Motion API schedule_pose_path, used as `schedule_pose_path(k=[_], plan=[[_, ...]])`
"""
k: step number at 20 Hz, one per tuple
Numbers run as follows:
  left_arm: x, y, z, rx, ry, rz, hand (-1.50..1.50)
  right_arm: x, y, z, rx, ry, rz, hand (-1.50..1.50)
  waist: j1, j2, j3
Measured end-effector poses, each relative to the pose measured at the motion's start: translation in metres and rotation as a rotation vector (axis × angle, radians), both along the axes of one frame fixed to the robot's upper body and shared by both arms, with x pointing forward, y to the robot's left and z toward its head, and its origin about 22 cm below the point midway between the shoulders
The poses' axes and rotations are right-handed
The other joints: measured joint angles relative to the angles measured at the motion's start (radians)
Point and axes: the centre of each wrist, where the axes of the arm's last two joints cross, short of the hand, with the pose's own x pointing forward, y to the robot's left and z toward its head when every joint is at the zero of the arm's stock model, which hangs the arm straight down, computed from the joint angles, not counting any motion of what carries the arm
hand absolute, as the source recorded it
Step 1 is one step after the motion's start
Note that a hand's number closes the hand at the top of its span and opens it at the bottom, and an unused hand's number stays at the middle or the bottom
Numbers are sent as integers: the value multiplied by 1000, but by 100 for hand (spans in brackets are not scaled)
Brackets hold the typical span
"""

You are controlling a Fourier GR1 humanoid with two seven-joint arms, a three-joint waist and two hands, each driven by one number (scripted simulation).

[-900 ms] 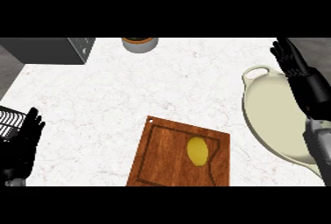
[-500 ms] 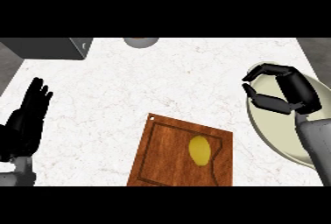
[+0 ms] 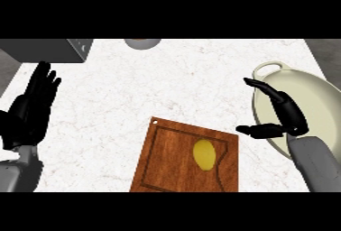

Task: Pick the lemon from the cutting board and place it in the pot

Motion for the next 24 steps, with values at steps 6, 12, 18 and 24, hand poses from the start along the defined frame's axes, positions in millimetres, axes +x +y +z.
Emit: schedule_pose_path(k=[6, 12, 18, 24], plan=[[0, 1, -4, 0, 2, 6, 0, 3, 7, 38, -187, 73, 129, -150, -9, -5, -2], [2, 1, 0, 1, 9, 7, 0, 1, 35, 70, -516, 190, 252, -150, -11, -9, -3], [2, -1, -1, 0, 8, -1, 0, -17, 81, 86, -771, 274, 315, -150, -12, -8, -3], [0, -4, 1, -4, 5, -4, 0, -40, 119, 81, -855, 353, 326, -150, -8, -5, -1]])
